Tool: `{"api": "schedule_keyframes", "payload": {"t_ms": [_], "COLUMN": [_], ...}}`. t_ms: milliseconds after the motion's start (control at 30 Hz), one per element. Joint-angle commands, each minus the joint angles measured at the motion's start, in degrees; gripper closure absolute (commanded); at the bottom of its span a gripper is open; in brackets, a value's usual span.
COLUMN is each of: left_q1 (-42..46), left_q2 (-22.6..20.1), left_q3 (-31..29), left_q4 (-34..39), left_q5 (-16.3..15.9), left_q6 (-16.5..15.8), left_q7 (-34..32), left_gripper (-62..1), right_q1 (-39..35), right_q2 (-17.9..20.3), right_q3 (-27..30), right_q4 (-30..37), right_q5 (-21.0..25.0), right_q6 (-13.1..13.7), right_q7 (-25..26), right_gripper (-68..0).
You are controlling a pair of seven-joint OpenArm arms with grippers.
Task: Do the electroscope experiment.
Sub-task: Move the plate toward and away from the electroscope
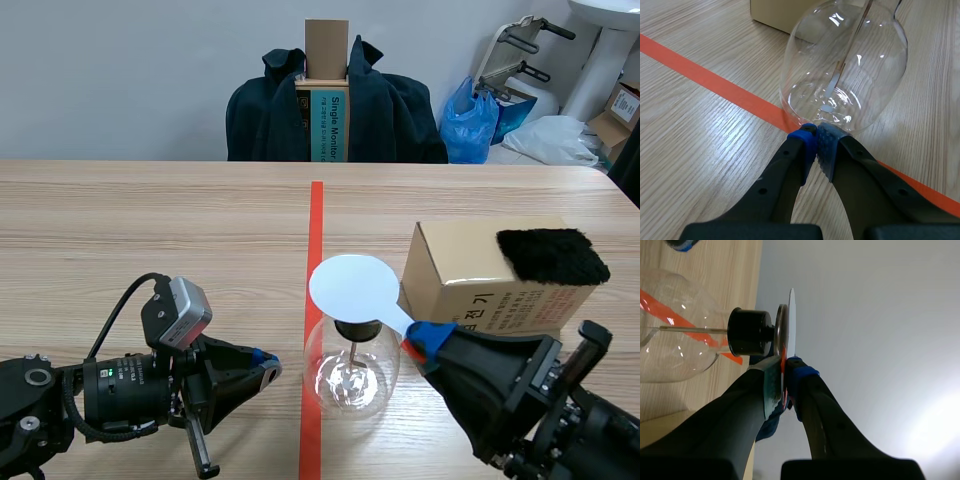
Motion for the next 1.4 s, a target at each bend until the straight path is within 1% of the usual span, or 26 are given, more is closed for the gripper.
{"api": "schedule_keyframes", "payload": {"t_ms": [0,133,467,667,800,900,1367], "left_q1": [-0.17,-0.17,-0.17,-0.17,-0.17,-0.17,-0.17], "left_q2": [0.31,0.31,0.31,0.31,0.31,0.31,0.31], "left_q3": [-0.44,-0.44,-0.44,-0.44,-0.44,-0.44,-0.44], "left_q4": [1.31,1.31,1.31,1.31,1.31,1.31,1.31], "left_q5": [-0.74,-0.74,-0.74,-0.74,-0.74,-0.74,-0.74], "left_q6": [-0.22,-0.22,-0.22,-0.22,-0.22,-0.22,-0.22], "left_q7": [-0.83,-0.83,-0.83,-0.83,-0.83,-0.83,-0.83], "left_gripper": [-2.1,-2.1,-2.1,-2.1,-2.1,-2.1,-2.1], "right_q1": [0.09,0.09,0.09,0.09,0.09,0.09,0.22], "right_q2": [0.44,0.44,0.44,0.44,0.44,0.44,0.44], "right_q3": [0.63,0.63,0.63,0.63,0.63,0.63,0.63], "right_q4": [0.85,0.85,0.85,0.85,0.85,0.85,0.85], "right_q5": [0.63,0.66,0.66,0.66,0.66,0.66,0.66], "right_q6": [-0.5,-0.5,-0.5,-0.5,-0.48,-0.48,-1.03], "right_q7": [-1.2,-5.01,-16.9,-20.5,-20.09,-17.7,-2.36], "right_gripper": [-0.9,-0.9,-0.9,-0.9,-0.9,-0.9,-0.9]}}
